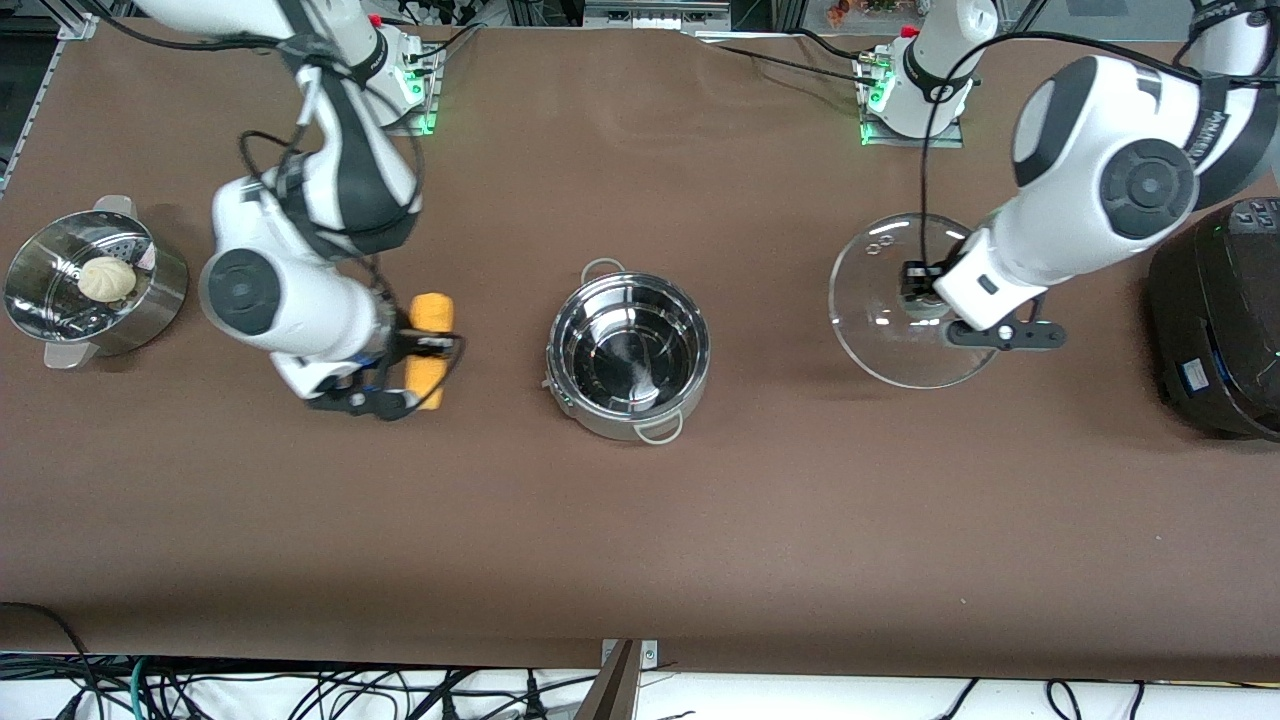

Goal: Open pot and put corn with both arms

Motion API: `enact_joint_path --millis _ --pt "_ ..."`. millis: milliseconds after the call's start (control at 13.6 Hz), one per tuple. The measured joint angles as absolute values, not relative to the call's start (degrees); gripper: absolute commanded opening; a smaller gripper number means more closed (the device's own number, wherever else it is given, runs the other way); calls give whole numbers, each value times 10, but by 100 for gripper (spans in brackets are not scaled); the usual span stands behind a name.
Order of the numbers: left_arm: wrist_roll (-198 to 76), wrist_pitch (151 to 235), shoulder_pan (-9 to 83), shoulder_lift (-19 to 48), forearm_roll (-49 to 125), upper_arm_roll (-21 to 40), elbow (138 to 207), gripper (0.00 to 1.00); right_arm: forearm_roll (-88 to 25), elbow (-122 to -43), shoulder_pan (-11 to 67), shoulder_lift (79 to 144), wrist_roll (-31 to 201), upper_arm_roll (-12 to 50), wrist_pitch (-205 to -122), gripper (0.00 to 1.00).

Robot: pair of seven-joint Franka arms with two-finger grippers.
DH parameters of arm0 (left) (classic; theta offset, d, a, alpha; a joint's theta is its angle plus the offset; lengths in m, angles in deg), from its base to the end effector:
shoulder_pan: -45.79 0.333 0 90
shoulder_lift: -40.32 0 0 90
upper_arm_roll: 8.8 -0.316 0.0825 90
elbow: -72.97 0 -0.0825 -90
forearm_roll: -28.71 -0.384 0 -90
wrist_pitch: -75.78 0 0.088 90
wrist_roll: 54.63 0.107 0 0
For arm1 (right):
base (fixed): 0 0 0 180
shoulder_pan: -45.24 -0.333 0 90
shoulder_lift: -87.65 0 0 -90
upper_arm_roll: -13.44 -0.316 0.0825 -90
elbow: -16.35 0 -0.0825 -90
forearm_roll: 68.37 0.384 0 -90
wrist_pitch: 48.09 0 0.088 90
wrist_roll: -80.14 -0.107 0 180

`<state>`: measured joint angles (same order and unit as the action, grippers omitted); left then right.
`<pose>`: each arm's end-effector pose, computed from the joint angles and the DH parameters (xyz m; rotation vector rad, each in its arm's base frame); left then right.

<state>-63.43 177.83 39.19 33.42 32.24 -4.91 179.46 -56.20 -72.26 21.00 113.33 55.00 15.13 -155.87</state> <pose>0.5600 -0.1079 0.4382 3.0922 -0.0170 -0.3198 0.6128 0.2744 0.3844 -3.0004 0.1796 0.2687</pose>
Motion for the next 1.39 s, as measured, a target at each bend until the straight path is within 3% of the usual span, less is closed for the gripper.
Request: enact_joint_path --millis 293,513,587,660,733,880,1027,1173,1247,1393 --pt "-533 1995 431 338 322 -79 1970 0 -533 -678 116 1164 380 150 -1633 0" --pt "-529 2081 434 330 322 -76 2047 0 -533 -676 60 1214 303 150 -1725 5" --pt "-529 2115 434 324 322 -75 2063 0 -533 -676 50 1237 297 150 -1748 19" --pt "-529 2147 434 316 322 -73 2075 0 -533 -675 45 1259 292 150 -1768 39" --pt "-529 2168 434 306 322 -73 2081 0 -533 -675 42 1277 288 150 -1781 99" --pt "-529 2192 434 284 322 -73 2084 0 -533 -673 41 1292 285 151 -1787 100" --pt "-529 2201 434 269 322 -73 2084 31 -533 -664 41 1290 285 153 -1786 100" --pt "-528 2202 434 265 322 -73 2083 92 -533 -653 41 1279 285 163 -1774 100" --pt "-528 2202 434 265 322 -73 2083 99 -533 -650 41 1270 287 175 -1762 100" --pt "-528 2202 434 267 322 -73 2082 99 -533 -646 42 1246 304 205 -1716 100"
